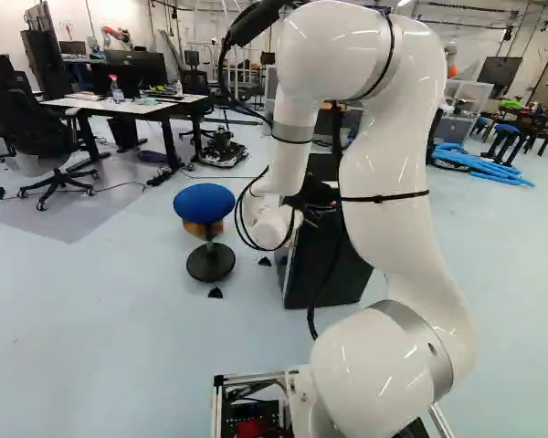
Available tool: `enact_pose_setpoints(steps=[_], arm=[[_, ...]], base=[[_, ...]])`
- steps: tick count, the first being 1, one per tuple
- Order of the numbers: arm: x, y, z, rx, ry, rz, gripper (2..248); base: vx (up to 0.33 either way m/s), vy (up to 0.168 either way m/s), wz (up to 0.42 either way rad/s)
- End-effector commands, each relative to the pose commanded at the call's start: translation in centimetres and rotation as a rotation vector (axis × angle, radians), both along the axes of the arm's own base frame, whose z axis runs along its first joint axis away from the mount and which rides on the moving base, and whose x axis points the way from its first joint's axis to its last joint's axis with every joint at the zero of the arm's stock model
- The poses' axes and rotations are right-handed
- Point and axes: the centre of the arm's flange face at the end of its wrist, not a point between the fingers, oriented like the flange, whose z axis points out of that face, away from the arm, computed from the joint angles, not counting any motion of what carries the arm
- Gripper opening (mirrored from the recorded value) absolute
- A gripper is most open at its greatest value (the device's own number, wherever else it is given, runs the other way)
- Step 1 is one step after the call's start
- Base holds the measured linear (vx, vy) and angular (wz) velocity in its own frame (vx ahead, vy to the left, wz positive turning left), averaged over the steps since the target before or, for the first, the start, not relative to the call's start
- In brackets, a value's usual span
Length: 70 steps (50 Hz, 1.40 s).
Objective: Grab a drink from the fridge
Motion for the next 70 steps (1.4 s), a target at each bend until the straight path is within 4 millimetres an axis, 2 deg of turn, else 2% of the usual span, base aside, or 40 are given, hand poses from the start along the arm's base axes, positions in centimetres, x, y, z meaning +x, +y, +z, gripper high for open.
enact_pose_setpoints(steps=[70], arm=[[-0.35,-0.38,-0.03,0.003,0.001,-0.059,247]], base=[[0.000,0.000,0.000]])
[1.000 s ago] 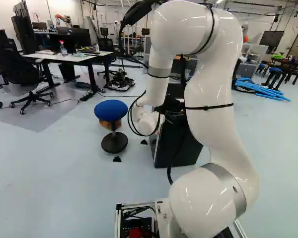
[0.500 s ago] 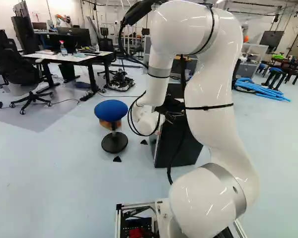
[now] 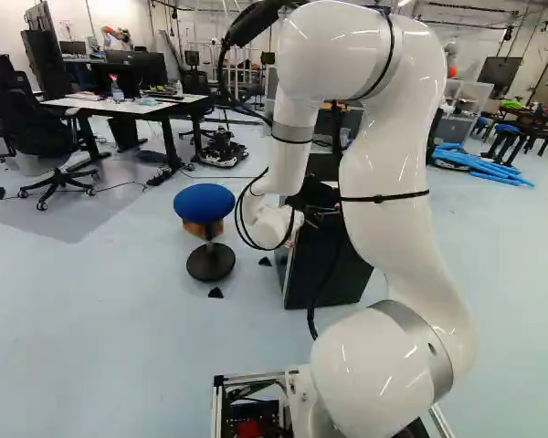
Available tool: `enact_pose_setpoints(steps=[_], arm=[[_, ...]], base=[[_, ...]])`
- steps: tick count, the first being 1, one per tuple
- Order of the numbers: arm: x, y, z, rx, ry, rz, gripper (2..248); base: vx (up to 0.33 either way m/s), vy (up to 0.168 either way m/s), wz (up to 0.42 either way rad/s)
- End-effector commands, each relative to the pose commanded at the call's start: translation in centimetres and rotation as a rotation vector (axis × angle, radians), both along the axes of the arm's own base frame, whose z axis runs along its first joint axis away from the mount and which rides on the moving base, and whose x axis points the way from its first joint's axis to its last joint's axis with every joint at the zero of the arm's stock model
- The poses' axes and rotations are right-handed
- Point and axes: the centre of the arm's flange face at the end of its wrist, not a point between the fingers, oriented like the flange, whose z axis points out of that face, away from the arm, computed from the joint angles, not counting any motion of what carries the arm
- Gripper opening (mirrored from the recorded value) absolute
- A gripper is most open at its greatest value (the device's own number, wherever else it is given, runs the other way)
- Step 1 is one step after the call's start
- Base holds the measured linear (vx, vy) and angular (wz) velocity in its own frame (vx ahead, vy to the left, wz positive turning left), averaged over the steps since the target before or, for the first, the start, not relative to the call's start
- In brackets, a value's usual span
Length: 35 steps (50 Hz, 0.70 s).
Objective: Grab a drink from the fridge
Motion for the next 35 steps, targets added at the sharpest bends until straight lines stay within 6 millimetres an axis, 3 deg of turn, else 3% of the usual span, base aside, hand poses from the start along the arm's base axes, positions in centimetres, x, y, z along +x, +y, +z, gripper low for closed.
enact_pose_setpoints(steps=[35], arm=[[-0.47,-0.45,-0.03,0.004,0.001,-0.074,247]], base=[[-0.001,-0.001,-0.002]])
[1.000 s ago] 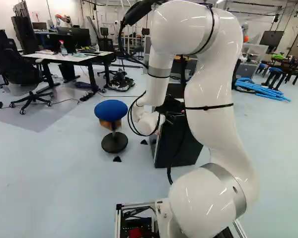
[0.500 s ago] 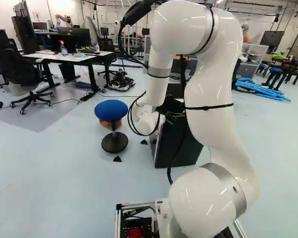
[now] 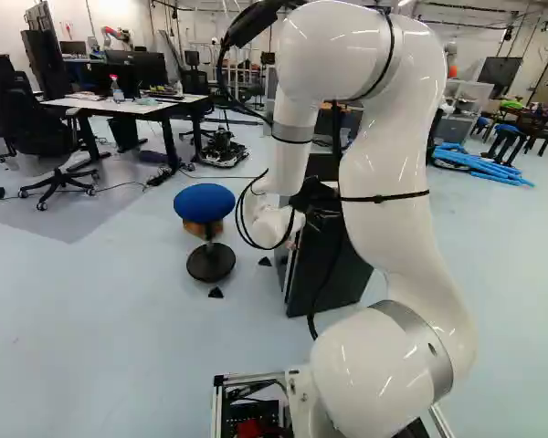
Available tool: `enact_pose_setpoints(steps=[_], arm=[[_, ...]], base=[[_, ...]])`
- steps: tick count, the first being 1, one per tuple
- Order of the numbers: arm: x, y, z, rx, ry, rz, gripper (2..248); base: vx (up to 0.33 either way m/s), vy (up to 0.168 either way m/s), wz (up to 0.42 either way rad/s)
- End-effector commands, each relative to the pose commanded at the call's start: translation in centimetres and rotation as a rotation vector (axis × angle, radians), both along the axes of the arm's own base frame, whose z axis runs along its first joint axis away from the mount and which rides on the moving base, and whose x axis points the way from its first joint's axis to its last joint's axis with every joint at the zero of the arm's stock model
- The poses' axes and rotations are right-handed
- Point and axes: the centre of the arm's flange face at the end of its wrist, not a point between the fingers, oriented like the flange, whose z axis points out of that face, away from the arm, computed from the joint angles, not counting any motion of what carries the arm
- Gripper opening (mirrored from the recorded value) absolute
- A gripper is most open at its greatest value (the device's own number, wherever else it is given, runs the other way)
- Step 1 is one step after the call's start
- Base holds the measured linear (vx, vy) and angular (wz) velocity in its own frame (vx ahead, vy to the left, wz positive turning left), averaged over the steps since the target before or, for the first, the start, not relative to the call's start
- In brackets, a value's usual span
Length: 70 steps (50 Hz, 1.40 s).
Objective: Grab a drink from the fridge
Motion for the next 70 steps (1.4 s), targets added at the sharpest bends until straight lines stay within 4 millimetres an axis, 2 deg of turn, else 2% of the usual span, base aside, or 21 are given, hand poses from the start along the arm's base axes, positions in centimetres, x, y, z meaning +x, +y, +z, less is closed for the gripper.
enact_pose_setpoints(steps=[30,70], arm=[[-0.6,-0.3,0.0,0.002,0.003,-0.053,247],[-4.2,-1.0,0.2,-0.005,0.037,-0.120,247]], base=[[0.000,0.000,0.000],[0.000,0.000,0.000]])
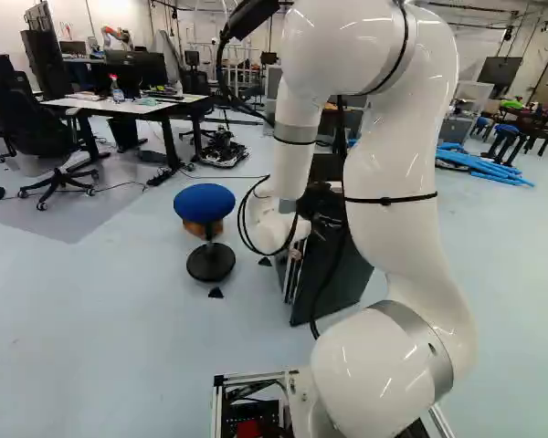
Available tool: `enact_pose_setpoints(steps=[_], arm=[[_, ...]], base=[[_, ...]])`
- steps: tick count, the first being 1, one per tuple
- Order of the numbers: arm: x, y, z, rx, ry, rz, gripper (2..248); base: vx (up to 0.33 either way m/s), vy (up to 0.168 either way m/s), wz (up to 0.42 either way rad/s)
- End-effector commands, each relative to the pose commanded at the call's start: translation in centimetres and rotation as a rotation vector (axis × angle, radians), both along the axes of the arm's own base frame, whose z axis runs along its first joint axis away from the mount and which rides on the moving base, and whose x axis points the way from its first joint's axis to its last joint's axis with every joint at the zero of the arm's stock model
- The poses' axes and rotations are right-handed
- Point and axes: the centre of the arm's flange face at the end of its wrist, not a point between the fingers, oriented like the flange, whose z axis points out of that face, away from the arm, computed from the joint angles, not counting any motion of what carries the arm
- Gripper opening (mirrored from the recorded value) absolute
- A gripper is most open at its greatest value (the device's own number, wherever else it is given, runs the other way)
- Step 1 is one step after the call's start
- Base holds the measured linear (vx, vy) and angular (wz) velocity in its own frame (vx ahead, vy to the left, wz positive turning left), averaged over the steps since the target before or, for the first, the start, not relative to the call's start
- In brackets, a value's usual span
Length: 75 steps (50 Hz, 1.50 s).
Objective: Grab a drink from the fridge
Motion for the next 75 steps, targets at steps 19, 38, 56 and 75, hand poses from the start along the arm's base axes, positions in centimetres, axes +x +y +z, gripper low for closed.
enact_pose_setpoints(steps=[19,38,56,75], arm=[[-2.3,-0.4,0.1,-0.006,0.021,-0.042,247],[-5.1,-0.9,0.2,-0.016,0.047,-0.087,247],[-8.5,-1.4,0.3,-0.031,0.081,-0.124,247],[-11.7,-2.3,0.3,-0.048,0.113,-0.181,247]], base=[[0.000,0.000,0.000],[0.000,0.000,0.000],[0.000,0.000,0.000],[0.000,0.000,0.000]])
